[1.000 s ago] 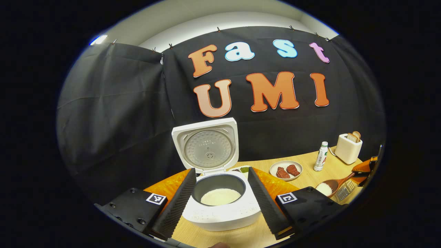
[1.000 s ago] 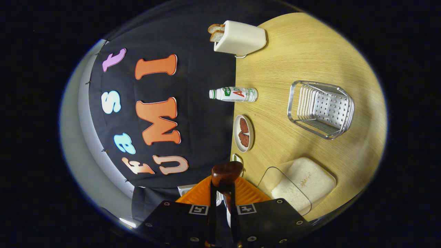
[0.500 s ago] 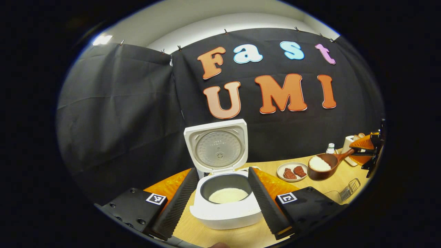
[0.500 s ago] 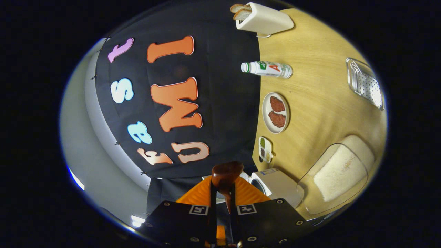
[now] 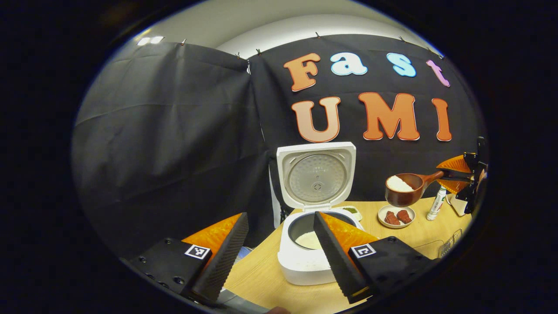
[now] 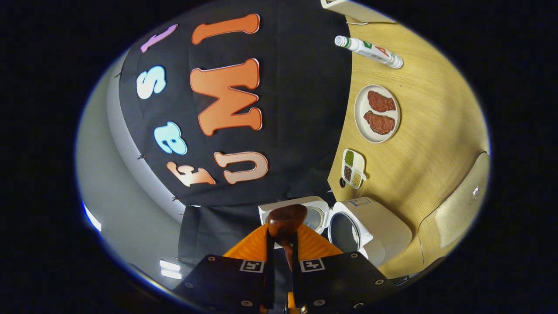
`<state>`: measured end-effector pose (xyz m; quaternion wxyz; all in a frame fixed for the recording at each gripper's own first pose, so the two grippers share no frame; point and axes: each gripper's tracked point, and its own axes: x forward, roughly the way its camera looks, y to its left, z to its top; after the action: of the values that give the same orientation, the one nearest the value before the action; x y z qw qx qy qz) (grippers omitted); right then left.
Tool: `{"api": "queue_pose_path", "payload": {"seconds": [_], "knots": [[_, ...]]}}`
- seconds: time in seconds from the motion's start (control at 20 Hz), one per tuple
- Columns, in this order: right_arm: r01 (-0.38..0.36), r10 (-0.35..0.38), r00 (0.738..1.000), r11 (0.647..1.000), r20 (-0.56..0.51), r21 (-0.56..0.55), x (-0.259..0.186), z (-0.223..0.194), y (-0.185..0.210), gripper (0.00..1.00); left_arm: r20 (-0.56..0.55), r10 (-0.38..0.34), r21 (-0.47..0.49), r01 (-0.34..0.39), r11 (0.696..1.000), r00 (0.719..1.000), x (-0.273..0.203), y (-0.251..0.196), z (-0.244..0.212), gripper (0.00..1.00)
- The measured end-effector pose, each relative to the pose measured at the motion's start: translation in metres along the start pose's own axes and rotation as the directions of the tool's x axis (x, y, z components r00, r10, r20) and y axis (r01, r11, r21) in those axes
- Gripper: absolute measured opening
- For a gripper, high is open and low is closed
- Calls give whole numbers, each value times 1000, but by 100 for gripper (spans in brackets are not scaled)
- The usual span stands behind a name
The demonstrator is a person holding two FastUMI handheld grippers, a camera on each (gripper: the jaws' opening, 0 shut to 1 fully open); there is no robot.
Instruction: Close the left gripper, press the button to open the rice cooker; take a wooden spoon from the chopstick holder with the right hand, scoop a spoonful of rice and pour it into the rice cooker, then put the wooden spoon back into the chopstick holder.
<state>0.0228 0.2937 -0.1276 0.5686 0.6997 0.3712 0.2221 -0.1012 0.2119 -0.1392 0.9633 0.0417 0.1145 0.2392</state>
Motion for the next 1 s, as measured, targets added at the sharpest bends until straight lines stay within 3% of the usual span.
{"api": "queue_pose_path", "payload": {"seconds": [0.15,0.45,0.8,1.0], "knots": [[11,-12,1000,999,-20,-50,31,-12,9,16,-8,41,34,-41,999,999,-4,19,-9,100],[64,-70,997,974,-23,-218,94,-32,10,16,-37,86,2,-86,996,996,-10,45,-22,100],[151,-187,982,889,-42,-432,146,-64,-10,16,-97,132,-55,-138,989,986,-11,59,-38,100],[167,-218,976,784,-13,-598,162,-76,-16,16,-102,172,-57,-178,982,980,-9,71,-44,100]]}}
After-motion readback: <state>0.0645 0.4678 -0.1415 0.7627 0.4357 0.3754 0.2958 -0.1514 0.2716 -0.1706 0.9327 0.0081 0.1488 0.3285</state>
